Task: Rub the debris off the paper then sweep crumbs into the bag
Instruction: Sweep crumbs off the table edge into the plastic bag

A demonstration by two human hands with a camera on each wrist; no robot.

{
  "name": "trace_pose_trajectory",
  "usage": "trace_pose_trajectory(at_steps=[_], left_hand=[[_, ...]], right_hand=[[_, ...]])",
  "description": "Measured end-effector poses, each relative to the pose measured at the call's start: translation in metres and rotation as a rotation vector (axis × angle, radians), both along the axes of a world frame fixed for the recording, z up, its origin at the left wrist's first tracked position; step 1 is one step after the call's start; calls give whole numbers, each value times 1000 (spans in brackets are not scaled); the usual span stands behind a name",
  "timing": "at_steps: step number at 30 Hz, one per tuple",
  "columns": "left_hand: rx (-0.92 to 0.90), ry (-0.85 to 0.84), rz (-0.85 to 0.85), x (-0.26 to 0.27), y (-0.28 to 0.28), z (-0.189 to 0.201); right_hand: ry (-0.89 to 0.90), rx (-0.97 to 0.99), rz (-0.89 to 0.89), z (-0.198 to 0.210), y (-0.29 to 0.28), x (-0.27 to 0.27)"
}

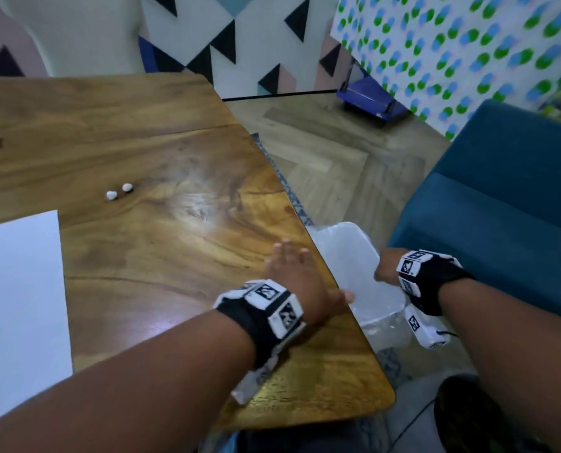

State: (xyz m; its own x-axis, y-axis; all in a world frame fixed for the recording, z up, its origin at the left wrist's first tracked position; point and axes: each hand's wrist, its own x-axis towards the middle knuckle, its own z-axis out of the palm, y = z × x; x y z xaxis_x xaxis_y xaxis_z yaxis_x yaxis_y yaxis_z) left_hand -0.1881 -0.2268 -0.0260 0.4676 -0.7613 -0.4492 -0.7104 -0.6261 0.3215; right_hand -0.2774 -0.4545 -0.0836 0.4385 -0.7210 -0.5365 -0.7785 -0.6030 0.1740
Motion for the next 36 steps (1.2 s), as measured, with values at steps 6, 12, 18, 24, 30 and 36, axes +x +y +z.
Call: trace_pose_trajectory(at_steps=[6, 12, 18, 24, 30, 36], left_hand=[[-67, -65, 100, 49, 2, 8], [40, -125, -3, 29, -2, -9], [-91, -73, -178, 1, -25, 1], [60, -197, -53, 37, -7, -10], [-103, -163, -374, 2, -16, 6], [146, -276, 116, 88, 57, -7]], right_hand=[[5, -34, -13, 2, -2, 1], [-9, -7, -33, -2, -1, 3], [-5, -11, -6, 5, -3, 5], [-10, -15, -26, 8, -5, -2], [27, -6, -8, 9, -11, -6], [25, -30, 26, 0, -11, -15]])
